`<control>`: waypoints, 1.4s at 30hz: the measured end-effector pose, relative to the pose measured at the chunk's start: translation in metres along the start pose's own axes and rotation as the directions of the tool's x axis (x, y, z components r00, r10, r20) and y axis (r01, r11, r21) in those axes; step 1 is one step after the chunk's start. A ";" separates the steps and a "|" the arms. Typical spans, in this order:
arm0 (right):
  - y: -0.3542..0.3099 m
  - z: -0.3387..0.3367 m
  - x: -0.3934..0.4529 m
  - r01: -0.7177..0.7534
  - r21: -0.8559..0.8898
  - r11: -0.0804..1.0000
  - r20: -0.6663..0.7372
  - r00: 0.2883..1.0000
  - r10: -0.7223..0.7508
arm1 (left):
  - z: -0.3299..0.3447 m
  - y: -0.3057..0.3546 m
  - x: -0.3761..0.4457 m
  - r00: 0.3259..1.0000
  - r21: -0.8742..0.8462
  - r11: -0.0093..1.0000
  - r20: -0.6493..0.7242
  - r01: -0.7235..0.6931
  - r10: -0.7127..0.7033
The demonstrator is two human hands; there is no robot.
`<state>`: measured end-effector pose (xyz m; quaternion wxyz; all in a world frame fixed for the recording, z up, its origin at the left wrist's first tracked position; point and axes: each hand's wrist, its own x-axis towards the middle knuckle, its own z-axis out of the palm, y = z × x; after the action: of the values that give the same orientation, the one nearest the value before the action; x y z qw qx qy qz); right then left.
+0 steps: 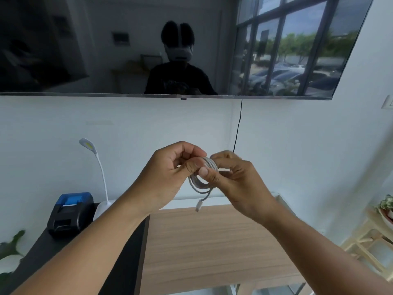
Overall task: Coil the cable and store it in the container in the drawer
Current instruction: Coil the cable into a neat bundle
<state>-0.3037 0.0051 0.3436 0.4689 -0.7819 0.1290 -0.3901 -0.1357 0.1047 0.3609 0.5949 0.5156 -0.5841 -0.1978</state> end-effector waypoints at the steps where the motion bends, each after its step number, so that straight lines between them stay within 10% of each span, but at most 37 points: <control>1: -0.002 -0.003 0.002 -0.012 -0.024 1.000 -0.001 1.000 0.012 | 0.000 0.000 0.001 1.000 -0.003 1.000 0.001 0.000 0.000; 13: 0.009 -0.007 0.019 -0.126 -0.091 0.988 -0.235 0.967 0.101 | 0.058 -0.056 -0.038 0.853 -0.394 0.894 -0.370 0.215 -0.368; 19: 0.017 0.007 0.028 -0.118 -0.021 0.993 -0.377 0.921 0.102 | 0.102 -0.052 -0.058 0.880 -0.501 0.843 -0.290 0.195 -0.376; 24: 0.023 0.011 0.024 -0.120 -0.021 0.993 -0.388 0.916 0.103 | 0.086 -0.038 -0.024 0.717 -0.706 0.664 -0.328 0.248 -0.616; 31: 0.029 0.017 0.015 -0.110 -0.117 0.987 -0.390 0.919 0.057 | 0.067 -0.044 -0.006 0.641 -0.669 0.665 -0.357 0.332 -0.680; 38: 0.036 0.021 0.009 -0.113 -0.144 0.983 -0.346 0.937 0.057 | 0.055 -0.046 -0.004 0.815 -0.006 0.921 -0.464 0.389 -0.347; 42: 0.037 0.026 0.010 -0.121 -0.145 0.982 -0.345 0.936 0.065 | 0.046 -0.044 0.000 0.902 0.441 0.859 -0.428 0.261 -0.055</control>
<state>-0.2723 -0.0040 0.3110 0.3920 -0.7320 0.2762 -0.4840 -0.1613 0.0703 0.3141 0.5335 0.7252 -0.4349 0.0166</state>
